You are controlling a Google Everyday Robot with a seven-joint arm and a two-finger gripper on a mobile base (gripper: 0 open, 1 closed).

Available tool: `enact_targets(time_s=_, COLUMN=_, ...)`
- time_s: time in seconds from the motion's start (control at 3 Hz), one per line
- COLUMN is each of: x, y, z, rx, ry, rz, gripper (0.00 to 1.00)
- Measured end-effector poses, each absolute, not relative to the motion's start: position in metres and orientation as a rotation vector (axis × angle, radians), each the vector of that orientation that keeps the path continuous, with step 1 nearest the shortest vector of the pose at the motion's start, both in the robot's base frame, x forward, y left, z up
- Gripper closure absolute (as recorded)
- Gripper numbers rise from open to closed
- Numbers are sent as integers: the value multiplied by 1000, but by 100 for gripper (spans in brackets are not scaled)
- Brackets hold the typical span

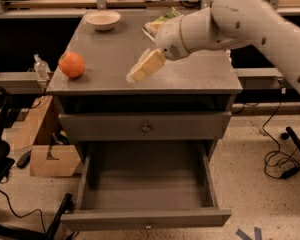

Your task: Place orange into middle drawer

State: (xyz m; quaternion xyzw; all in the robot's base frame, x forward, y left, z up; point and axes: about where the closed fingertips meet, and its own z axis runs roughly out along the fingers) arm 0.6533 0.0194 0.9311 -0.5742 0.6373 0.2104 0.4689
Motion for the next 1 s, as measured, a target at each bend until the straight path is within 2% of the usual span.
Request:
enact_targets(time_s=0.67, x=708, y=109, z=881, rx=-1326, ry=1548, rz=640, gripper=0)
enact_targets(time_s=1.0, x=708, y=109, z=881, rx=-1326, ry=1548, rz=640, gripper=0)
